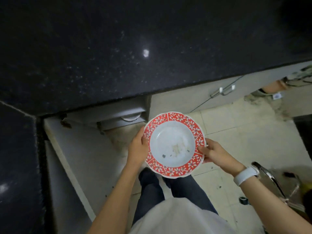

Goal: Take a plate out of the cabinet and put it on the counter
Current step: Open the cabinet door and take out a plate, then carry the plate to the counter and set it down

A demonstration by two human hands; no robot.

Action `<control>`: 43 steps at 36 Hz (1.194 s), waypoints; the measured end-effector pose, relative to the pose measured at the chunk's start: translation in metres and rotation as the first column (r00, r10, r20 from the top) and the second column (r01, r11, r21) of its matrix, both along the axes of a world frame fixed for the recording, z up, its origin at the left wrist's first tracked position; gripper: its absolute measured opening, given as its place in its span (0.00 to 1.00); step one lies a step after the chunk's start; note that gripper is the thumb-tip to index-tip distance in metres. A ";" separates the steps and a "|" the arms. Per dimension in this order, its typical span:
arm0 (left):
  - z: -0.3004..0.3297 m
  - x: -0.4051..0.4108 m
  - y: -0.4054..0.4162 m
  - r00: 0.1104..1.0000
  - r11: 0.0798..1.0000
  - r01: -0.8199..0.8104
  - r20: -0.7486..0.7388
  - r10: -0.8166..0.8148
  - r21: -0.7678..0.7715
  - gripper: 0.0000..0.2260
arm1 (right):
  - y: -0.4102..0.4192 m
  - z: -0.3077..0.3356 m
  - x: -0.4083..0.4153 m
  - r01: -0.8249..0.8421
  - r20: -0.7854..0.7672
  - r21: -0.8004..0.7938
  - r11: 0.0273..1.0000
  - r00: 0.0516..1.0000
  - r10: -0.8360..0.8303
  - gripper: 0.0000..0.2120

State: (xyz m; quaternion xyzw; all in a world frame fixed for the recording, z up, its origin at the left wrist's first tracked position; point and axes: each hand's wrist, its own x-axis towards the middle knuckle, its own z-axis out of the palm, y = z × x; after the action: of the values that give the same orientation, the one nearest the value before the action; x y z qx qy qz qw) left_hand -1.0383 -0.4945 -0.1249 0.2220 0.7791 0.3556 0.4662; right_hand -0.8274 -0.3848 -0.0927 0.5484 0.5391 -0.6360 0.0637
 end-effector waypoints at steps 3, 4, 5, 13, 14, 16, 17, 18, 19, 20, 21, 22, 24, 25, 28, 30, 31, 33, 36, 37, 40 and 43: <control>0.030 0.019 0.036 0.983 0.993 0.109 -0.151 -0.103 0.036 0.16 | 0.013 0.029 0.021 0.065 -0.035 0.130 0.989 0.997 -0.061 0.13; 0.037 0.025 0.049 0.971 0.988 0.148 -0.195 -0.136 0.046 0.16 | 0.019 0.037 0.028 0.093 -0.042 0.175 0.980 0.995 -0.087 0.17; 0.043 0.032 0.063 0.958 0.980 0.190 -0.231 -0.172 0.057 0.16 | 0.026 0.045 0.037 0.127 -0.032 0.208 0.970 0.992 -0.123 0.18; 0.092 0.096 0.183 0.887 0.919 0.383 -0.314 -0.338 0.094 0.14 | 0.110 0.075 0.115 0.317 -0.050 0.394 0.863 0.945 -0.324 0.13; 0.097 0.107 0.198 0.889 0.917 0.385 -0.309 -0.338 0.105 0.14 | 0.122 0.077 0.127 0.333 -0.057 0.399 0.855 0.939 -0.339 0.14; 0.102 0.127 0.227 0.891 0.917 0.381 -0.310 -0.331 0.117 0.13 | 0.147 0.083 0.147 0.340 -0.063 0.418 0.842 0.936 -0.346 0.16; 0.104 0.137 0.242 0.890 0.918 0.380 -0.314 -0.329 0.116 0.12 | 0.159 0.086 0.156 0.339 -0.062 0.433 0.835 0.936 -0.347 0.16; 0.107 0.146 0.255 0.889 0.918 0.382 -0.317 -0.331 0.110 0.11 | 0.171 0.090 0.165 0.340 -0.060 0.444 0.829 0.935 -0.351 0.16; 0.111 0.156 0.268 0.887 0.916 0.385 -0.320 -0.333 0.112 0.11 | 0.183 0.092 0.174 0.339 -0.052 0.454 0.824 0.933 -0.355 0.16; 0.114 0.164 0.281 0.887 0.917 0.384 -0.321 -0.332 0.112 0.12 | 0.196 0.095 0.182 0.339 -0.050 0.465 0.818 0.932 -0.358 0.16; 0.117 0.172 0.293 0.886 0.915 0.386 -0.324 -0.332 0.117 0.12 | 0.208 0.098 0.190 0.336 -0.046 0.475 0.813 0.932 -0.358 0.15; 0.121 0.179 0.305 0.885 0.913 0.389 -0.325 -0.333 0.122 0.13 | 0.219 0.099 0.198 0.331 -0.042 0.488 0.807 0.933 -0.358 0.15; 0.123 0.190 0.330 0.885 0.910 0.395 -0.317 -0.341 0.125 0.12 | 0.243 0.102 0.211 0.315 -0.028 0.514 0.798 0.936 -0.351 0.16; 0.125 0.195 0.341 0.887 0.909 0.396 -0.309 -0.343 0.127 0.12 | 0.255 0.104 0.216 0.311 -0.028 0.519 0.796 0.937 -0.348 0.16; 0.128 0.207 0.378 0.900 0.910 0.385 -0.281 -0.333 0.153 0.11 | 0.292 0.106 0.227 0.329 -0.036 0.512 0.793 0.931 -0.363 0.16; 0.132 0.212 0.403 0.907 0.911 0.376 -0.267 -0.325 0.170 0.11 | 0.317 0.108 0.231 0.347 -0.045 0.498 0.795 0.926 -0.376 0.16; 0.134 0.214 0.415 0.909 0.910 0.375 -0.260 -0.325 0.175 0.11 | 0.330 0.109 0.232 0.353 -0.049 0.488 0.798 0.924 -0.379 0.16; 0.135 0.217 0.440 0.910 0.910 0.377 -0.256 -0.327 0.176 0.11 | 0.356 0.109 0.234 0.363 -0.064 0.475 0.802 0.923 -0.380 0.17; 0.130 0.220 0.482 0.911 0.917 0.366 -0.261 -0.319 0.156 0.11 | 0.395 0.107 0.236 0.373 -0.097 0.490 0.788 0.922 -0.376 0.14; 0.128 0.220 0.496 0.911 0.920 0.363 -0.263 -0.316 0.151 0.11 | 0.409 0.107 0.237 0.378 -0.114 0.499 0.780 0.921 -0.373 0.12; 0.122 0.223 0.539 0.917 0.925 0.350 -0.254 -0.306 0.148 0.11 | 0.454 0.105 0.236 0.389 -0.130 0.508 0.768 0.916 -0.378 0.14; 0.120 0.224 0.580 0.926 0.933 0.326 -0.251 -0.282 0.154 0.11 | 0.500 0.101 0.234 0.383 -0.117 0.525 0.760 0.917 -0.381 0.14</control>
State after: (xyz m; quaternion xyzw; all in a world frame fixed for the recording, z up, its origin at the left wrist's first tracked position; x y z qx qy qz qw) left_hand -0.8138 0.0857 -0.0046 0.4235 0.7445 0.3251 0.4009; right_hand -0.5934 0.1152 0.0084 0.6410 0.5724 -0.4593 -0.2245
